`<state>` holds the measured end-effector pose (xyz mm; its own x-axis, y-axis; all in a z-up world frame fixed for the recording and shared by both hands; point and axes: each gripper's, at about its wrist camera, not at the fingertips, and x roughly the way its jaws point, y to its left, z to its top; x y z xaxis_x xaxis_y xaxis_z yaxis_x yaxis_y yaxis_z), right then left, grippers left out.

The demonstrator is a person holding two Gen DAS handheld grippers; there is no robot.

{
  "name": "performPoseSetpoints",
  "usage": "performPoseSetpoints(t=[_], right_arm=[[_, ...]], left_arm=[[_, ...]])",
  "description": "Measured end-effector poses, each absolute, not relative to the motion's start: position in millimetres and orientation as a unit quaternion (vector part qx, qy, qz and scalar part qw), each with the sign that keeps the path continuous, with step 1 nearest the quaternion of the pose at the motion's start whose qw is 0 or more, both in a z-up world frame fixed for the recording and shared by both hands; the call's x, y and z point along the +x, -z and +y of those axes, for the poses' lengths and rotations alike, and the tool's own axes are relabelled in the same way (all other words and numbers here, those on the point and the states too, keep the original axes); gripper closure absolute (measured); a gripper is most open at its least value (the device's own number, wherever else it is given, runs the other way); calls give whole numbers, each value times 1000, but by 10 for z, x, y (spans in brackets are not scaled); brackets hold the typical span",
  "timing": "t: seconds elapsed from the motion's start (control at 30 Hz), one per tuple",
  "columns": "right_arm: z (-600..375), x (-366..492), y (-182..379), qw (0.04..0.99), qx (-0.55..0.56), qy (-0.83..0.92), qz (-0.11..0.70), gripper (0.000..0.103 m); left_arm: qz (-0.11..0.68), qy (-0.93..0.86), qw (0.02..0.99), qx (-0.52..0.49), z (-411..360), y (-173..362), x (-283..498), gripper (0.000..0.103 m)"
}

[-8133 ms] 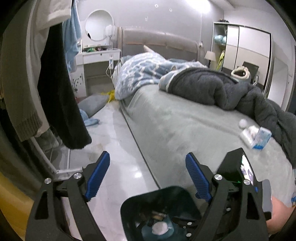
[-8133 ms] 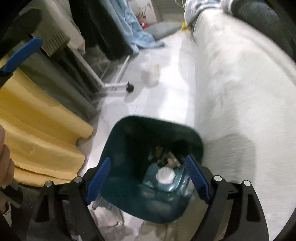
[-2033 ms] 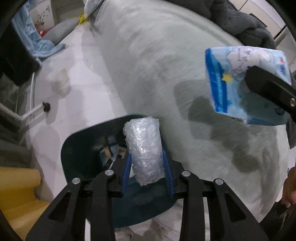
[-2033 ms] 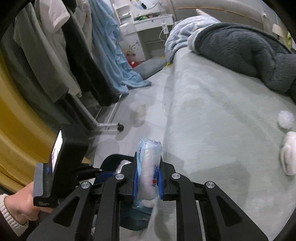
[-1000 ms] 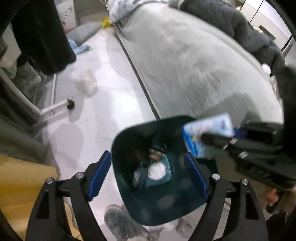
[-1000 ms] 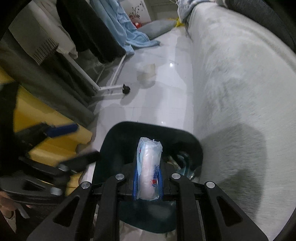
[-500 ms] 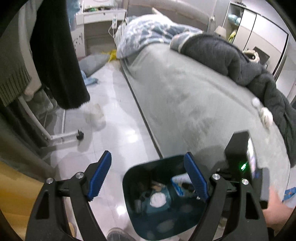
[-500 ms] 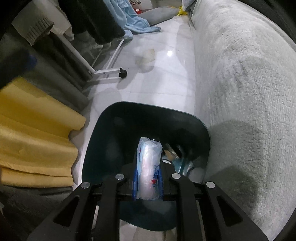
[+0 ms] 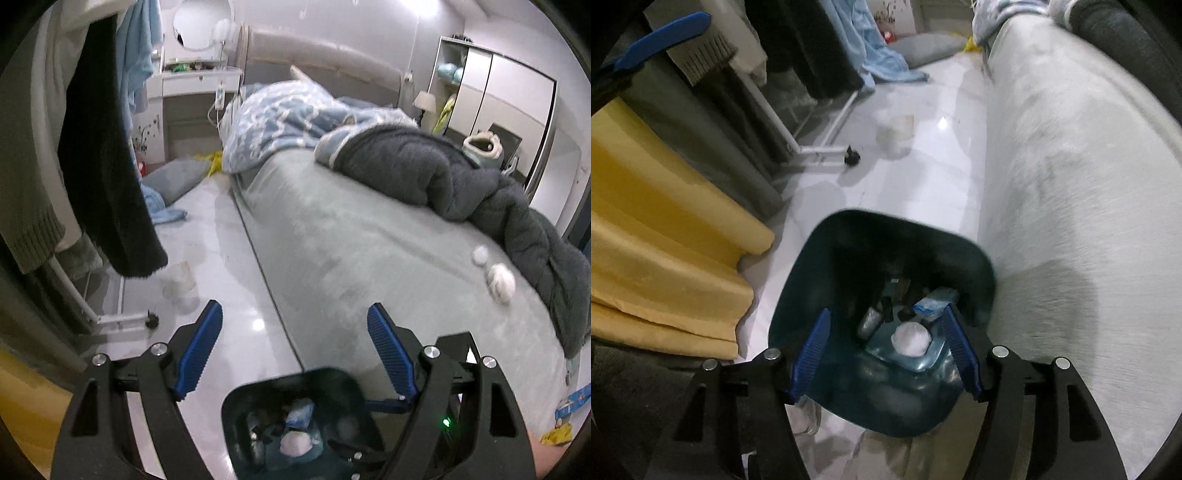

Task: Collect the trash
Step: 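Move both tools back to the bed toward the white towel and bubble wrap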

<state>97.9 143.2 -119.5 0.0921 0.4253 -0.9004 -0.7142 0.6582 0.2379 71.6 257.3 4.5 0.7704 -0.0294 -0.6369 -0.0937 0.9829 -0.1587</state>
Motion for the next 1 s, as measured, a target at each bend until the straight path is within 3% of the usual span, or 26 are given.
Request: performPoseSetpoints(t=[0.4,1.0], right_arm=[[771,1130,619,791,-101,-396,455,33],[-551,1672,286,876,-54,-277,390,14]], left_arm=[[287,-5,956,-57,2037,-297,855,8],[268,31,962,-29,1228,-330,1156,5]])
